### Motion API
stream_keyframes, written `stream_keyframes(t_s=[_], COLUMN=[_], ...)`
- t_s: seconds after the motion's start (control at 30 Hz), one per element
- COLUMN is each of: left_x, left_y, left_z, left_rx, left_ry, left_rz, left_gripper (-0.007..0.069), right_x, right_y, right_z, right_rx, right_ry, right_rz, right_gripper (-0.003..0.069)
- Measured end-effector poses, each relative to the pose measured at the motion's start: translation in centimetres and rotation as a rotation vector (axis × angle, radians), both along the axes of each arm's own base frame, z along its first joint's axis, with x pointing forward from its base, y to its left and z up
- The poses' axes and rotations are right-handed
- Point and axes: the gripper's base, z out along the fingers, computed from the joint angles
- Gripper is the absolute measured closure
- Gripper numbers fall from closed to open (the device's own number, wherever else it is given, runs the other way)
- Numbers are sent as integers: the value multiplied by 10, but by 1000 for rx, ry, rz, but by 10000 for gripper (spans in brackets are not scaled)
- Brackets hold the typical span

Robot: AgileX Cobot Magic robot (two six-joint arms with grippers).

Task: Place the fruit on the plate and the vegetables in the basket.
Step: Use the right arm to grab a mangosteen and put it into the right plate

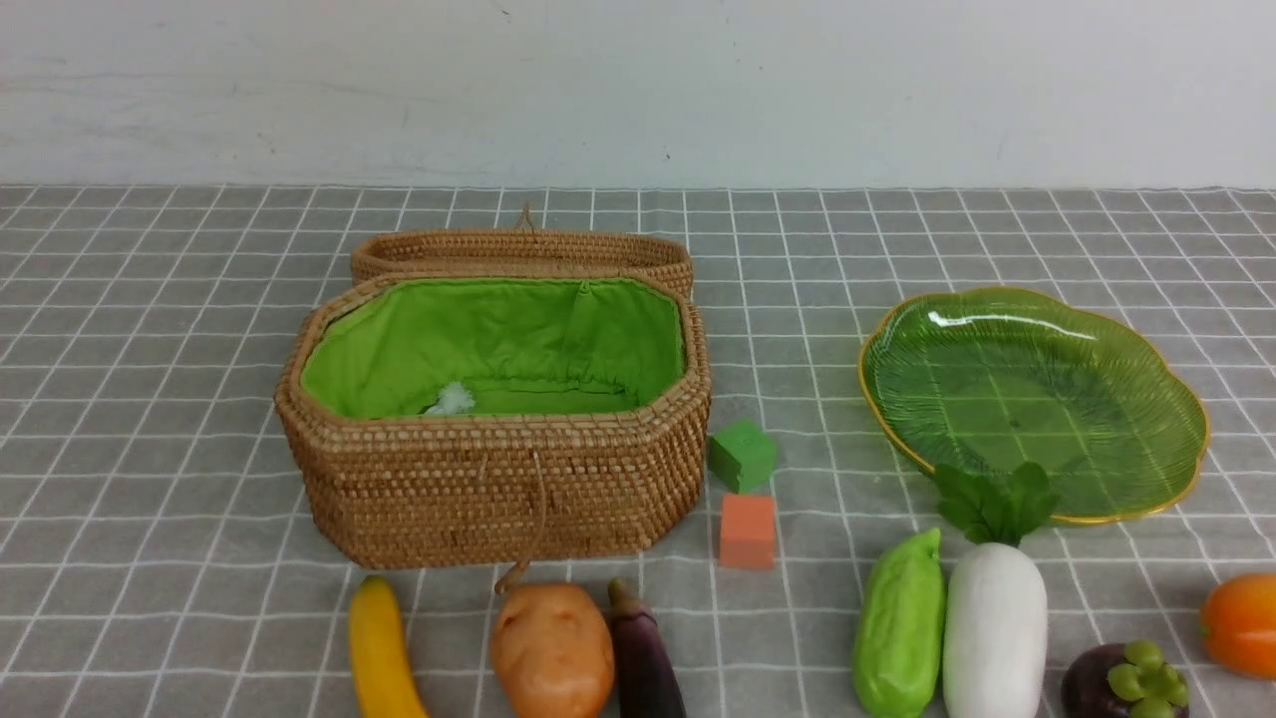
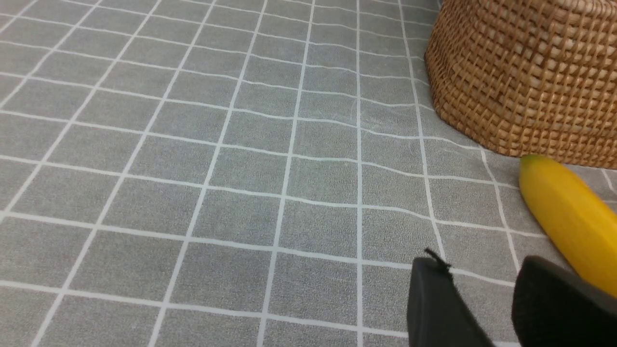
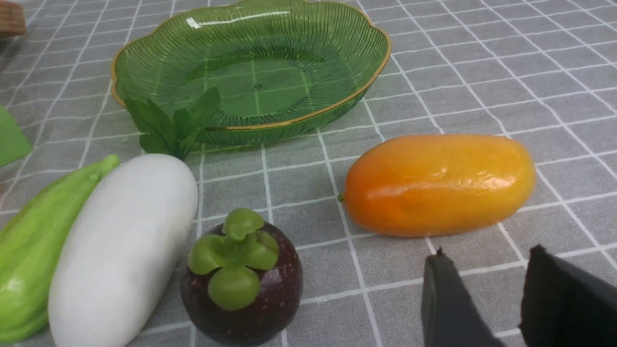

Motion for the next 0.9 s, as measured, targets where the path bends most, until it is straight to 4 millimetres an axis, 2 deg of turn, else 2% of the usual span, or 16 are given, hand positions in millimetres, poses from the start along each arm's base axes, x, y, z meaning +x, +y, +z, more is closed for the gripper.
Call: stream_keyframes(t_s=[0.9], left_x=[0], left_y=[0], left_z=[0], left_rx=[0], left_ry=[-1], left_rz=[0], left_gripper=[386], right_x=[0], right_y=[0], right_z=[0], right_rx=[0], right_ry=[0], right_rz=[0], right_gripper=[418])
